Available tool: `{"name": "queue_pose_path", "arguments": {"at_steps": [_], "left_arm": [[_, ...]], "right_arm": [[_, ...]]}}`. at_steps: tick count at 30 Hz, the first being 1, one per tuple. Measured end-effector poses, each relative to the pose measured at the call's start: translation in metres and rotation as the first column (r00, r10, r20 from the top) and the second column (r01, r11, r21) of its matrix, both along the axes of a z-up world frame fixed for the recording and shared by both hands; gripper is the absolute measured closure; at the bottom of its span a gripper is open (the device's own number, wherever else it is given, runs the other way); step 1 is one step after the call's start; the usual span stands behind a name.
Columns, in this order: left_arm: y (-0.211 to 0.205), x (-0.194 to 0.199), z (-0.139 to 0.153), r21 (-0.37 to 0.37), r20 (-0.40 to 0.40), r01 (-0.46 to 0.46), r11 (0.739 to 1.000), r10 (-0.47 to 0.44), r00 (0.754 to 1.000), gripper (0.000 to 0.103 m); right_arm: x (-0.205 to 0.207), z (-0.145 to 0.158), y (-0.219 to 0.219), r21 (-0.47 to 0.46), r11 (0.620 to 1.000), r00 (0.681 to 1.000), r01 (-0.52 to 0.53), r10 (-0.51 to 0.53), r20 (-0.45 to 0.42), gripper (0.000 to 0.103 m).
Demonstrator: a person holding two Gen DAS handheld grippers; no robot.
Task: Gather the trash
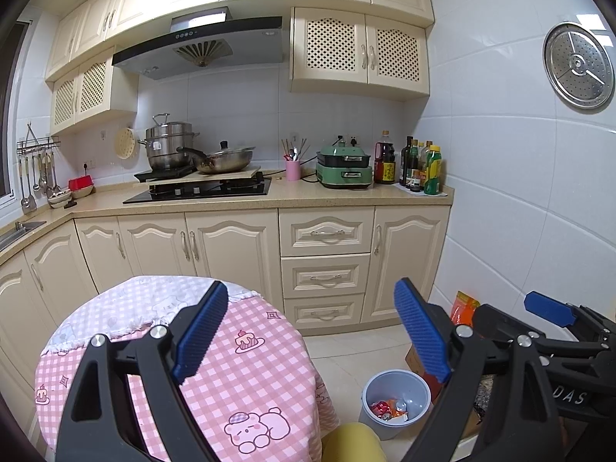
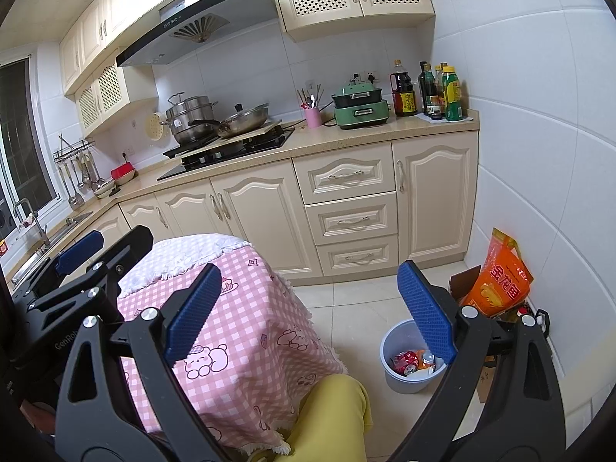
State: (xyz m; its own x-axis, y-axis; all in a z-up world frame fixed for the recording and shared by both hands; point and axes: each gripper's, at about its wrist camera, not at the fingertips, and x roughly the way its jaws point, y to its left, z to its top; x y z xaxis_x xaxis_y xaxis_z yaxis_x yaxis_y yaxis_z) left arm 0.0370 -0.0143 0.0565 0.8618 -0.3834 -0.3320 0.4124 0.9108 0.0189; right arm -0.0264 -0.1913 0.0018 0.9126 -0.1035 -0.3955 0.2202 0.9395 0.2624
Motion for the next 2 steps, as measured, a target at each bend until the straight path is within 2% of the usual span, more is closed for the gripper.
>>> {"name": "queue_pose_path", "arguments": {"at_steps": [2], "left_arm": [[0.0,0.0,-0.0004,0.001,-0.002,-0.002,1.0,0.002,1.0,0.017]], "right_arm": [[0.001,-0.0029,0.0008,0.0,1.0,1.0,0.0,0.0,-0.003,0.012]]}}
